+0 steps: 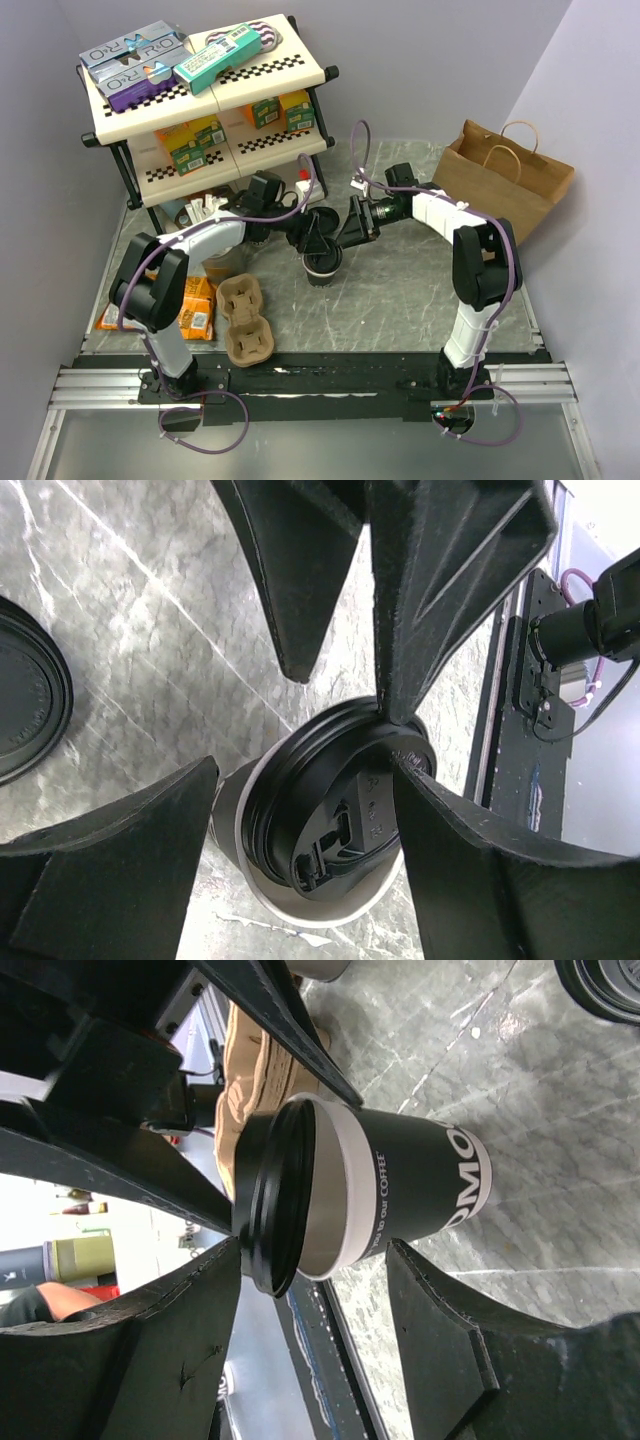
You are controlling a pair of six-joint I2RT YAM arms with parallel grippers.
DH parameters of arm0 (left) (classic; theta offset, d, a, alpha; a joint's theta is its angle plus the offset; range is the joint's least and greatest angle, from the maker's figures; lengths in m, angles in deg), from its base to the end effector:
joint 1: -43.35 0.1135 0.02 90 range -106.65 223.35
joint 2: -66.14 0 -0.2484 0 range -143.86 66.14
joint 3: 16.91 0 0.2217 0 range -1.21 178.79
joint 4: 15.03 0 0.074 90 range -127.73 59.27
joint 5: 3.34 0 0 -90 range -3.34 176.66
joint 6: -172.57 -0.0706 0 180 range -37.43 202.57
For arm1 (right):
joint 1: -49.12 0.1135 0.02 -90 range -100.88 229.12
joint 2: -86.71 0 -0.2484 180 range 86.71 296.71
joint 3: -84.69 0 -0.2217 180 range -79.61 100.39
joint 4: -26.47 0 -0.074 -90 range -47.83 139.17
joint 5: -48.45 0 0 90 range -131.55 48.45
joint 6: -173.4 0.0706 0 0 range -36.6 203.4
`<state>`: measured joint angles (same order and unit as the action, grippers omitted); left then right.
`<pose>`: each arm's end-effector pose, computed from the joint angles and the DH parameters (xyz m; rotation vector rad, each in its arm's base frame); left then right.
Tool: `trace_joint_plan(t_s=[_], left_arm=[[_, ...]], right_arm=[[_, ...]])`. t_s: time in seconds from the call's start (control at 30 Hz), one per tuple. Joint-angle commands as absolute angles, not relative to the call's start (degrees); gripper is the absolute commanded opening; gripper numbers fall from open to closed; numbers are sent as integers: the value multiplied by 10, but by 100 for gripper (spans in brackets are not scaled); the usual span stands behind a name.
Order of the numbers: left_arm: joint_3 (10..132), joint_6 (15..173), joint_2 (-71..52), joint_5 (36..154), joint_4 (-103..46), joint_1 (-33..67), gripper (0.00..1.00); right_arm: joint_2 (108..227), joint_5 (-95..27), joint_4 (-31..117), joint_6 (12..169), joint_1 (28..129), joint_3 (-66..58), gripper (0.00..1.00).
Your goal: Pack the takeout coffee
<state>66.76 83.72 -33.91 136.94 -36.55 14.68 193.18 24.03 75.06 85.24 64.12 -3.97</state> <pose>0.2986 -0.2252 0.2224 1.0015 1.9931 -1.2594 0.3216 0.1527 0.2013 -0.6345 2.3462 1.6138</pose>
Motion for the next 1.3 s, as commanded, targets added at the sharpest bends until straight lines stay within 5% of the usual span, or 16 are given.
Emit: trace_joint_plan(t_s=[0.0, 1.27], left_arm=[[695, 834, -346, 1386, -379, 143, 77], [702, 835, -348, 1386, -415, 144, 77]], right_arm=[[1953, 237, 757, 850, 649, -11, 67], [1976, 187, 786, 816, 659, 11, 67]])
